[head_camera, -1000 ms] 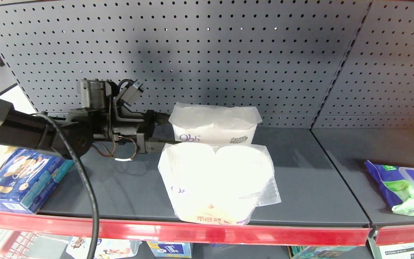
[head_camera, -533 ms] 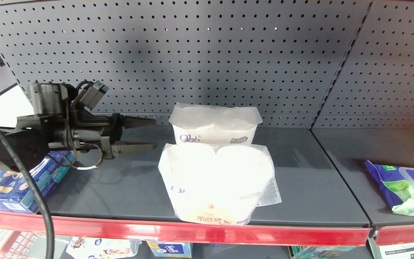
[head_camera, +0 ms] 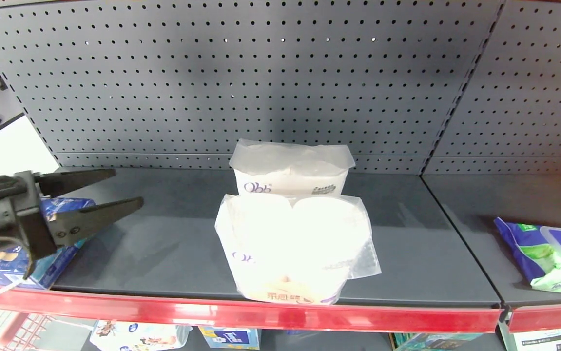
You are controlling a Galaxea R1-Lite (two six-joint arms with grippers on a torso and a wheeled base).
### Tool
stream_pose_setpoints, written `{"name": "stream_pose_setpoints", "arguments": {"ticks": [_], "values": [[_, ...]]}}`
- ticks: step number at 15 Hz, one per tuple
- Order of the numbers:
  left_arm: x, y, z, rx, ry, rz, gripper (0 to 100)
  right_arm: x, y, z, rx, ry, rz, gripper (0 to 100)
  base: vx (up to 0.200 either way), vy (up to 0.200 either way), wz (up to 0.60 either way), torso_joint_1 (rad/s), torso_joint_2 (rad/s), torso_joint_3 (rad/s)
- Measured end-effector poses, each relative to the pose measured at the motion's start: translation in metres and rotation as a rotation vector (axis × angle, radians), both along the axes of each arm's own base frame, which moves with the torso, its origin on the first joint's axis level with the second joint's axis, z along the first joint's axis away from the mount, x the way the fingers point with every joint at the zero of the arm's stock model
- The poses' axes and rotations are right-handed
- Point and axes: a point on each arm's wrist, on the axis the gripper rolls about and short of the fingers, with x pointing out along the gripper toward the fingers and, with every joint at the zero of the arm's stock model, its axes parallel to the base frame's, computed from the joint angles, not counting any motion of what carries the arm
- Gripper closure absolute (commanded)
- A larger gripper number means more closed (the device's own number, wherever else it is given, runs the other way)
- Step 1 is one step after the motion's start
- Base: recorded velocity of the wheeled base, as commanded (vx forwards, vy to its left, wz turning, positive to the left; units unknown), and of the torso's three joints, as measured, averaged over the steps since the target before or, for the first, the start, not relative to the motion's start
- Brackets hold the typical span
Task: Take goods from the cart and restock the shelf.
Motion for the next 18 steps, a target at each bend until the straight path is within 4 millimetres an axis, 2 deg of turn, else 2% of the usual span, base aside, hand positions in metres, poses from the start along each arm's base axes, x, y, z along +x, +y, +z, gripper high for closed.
{"name": "stream_pose_setpoints", "arguments": {"ticks": [2,5,7,10,15,16,18], "values": [[-0.046,0.004,0.002,-0.070,0.009,0.238,0,0.000,0.000,0.000,0.000,0.000,0.000,0,0.000,0.000,0.00,0.000,0.00,0.000],[-0.104,0.005,-0.015,-0.112,0.044,0.346,0,0.000,0.000,0.000,0.000,0.000,0.000,0,0.000,0.000,0.00,0.000,0.00,0.000],[-0.130,0.006,-0.028,-0.091,0.068,0.405,0,0.000,0.000,0.000,0.000,0.000,0.000,0,0.000,0.000,0.00,0.000,0.00,0.000],[-0.152,0.007,-0.036,-0.067,0.031,0.499,0,0.000,0.000,0.000,-0.002,0.003,0.002,0,0.000,0.000,0.00,0.000,0.00,0.000],[-0.177,0.007,-0.050,-0.056,0.038,0.534,0,0.001,0.000,0.002,-0.018,0.006,0.018,0,0.000,0.000,0.00,0.000,0.00,0.000],[-0.180,0.007,-0.050,-0.058,0.023,0.541,0,0.000,0.000,0.006,-0.017,-0.004,0.019,0,0.000,0.000,0.00,0.000,0.00,0.000],[-0.186,0.007,-0.054,-0.057,0.021,0.544,0,-0.003,0.000,0.037,0.033,-0.056,0.025,0,0.000,0.000,0.00,0.000,0.00,0.000]]}}
